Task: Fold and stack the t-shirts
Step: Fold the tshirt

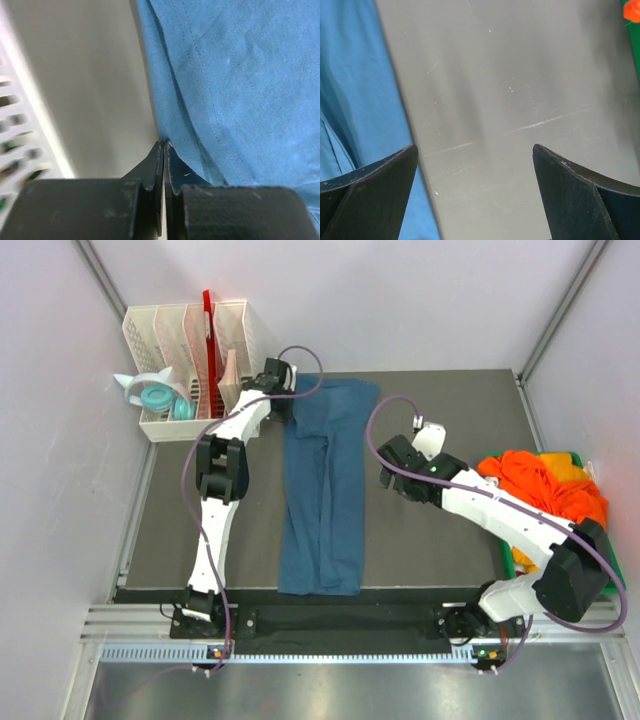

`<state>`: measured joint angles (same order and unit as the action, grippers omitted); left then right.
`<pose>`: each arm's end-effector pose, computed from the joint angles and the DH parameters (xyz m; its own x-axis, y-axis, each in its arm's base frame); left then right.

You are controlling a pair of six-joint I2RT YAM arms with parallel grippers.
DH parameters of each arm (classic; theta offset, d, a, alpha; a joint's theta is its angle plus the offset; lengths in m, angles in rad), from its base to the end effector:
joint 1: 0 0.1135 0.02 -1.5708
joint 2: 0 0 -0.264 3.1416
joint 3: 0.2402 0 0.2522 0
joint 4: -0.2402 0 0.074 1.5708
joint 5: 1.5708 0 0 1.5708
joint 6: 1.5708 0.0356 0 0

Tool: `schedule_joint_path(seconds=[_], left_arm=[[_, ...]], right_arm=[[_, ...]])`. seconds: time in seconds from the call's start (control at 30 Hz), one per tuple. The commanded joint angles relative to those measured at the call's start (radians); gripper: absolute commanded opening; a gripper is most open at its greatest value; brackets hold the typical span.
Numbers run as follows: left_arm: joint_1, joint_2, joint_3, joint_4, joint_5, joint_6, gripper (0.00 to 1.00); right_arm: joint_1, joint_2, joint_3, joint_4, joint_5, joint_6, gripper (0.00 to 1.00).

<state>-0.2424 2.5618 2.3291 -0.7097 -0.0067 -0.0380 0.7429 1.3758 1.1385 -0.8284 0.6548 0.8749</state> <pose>0.5412 -0.1336 0.1714 -0.7937 0.1571 -0.5876 0.2062 0.9784 -0.0169 0.2139 0.1670 0.2838 -0.6584 0.2219 -0.7192 0.2899 0.9566 0.0297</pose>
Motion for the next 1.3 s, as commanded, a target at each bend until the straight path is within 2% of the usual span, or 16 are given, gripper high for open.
schedule_joint_path(seconds=[0.0,0.07,0.13,0.17,0.2,0.23,0.3,0.33,0.37,0.53,0.63,0.73,0.87,1.03,1.17,1.27], left_arm=[[0.054,0.024,0.006,-0.025,-0.176,0.027,0.0],[0.06,0.028,0.016,-0.033,-0.174,0.029,0.0],[0.068,0.005,0.023,-0.042,-0.096,0.029,0.0],[0.071,-0.018,0.015,-0.04,-0.066,0.029,0.06],[0.074,-0.085,-0.032,-0.016,-0.026,0.026,0.14],[0.081,-0.135,-0.074,0.01,0.082,0.018,0.41],[0.086,-0.29,-0.201,0.064,0.151,0.0,0.58],[0.084,-0.334,-0.229,0.059,0.21,0.0,0.83],[0.083,-0.418,-0.276,0.05,0.223,-0.006,0.88],[0.078,-0.69,-0.517,-0.031,0.321,0.029,0.88],[0.063,-0.83,-0.669,-0.106,0.321,0.104,0.86],[0.061,-0.936,-0.796,-0.151,0.309,0.13,0.84],[0.061,-1.089,-0.989,-0.11,0.303,0.159,0.84],[0.061,-1.134,-1.033,-0.16,0.304,0.173,0.81],[0.061,-1.16,-1.076,-0.163,0.321,0.15,0.8],[0.061,-1.17,-1.105,-0.162,0.347,0.132,0.79]], right_arm=[[-0.01,0.005,0.0,0.051,-0.011,0.013,0.96],[-0.01,0.011,0.0,0.054,-0.02,0.012,0.96],[-0.008,0.014,0.003,0.058,-0.021,-0.002,0.96],[-0.005,0.012,0.006,0.06,-0.021,-0.007,0.97],[0.001,0.012,0.01,0.066,-0.018,-0.014,0.98],[0.01,0.009,0.012,0.069,-0.015,-0.026,1.0],[0.026,0.003,0.02,0.081,-0.006,-0.04,1.0],[0.03,0.002,0.021,0.083,-0.003,-0.043,1.0],[0.041,0.002,0.021,0.087,-0.003,-0.048,1.0],[0.166,0.04,0.004,0.109,0.005,-0.05,0.96],[0.257,0.095,-0.019,0.103,0.0,0.005,0.92],[0.328,0.158,-0.062,0.158,-0.035,0.059,0.79],[0.365,0.209,-0.088,0.244,-0.083,0.124,0.58],[0.363,0.282,-0.045,0.281,-0.077,0.092,0.57],[0.36,0.347,0.053,0.269,-0.064,0.038,0.41],[0.366,0.355,0.079,0.259,-0.083,0.044,0.43]])
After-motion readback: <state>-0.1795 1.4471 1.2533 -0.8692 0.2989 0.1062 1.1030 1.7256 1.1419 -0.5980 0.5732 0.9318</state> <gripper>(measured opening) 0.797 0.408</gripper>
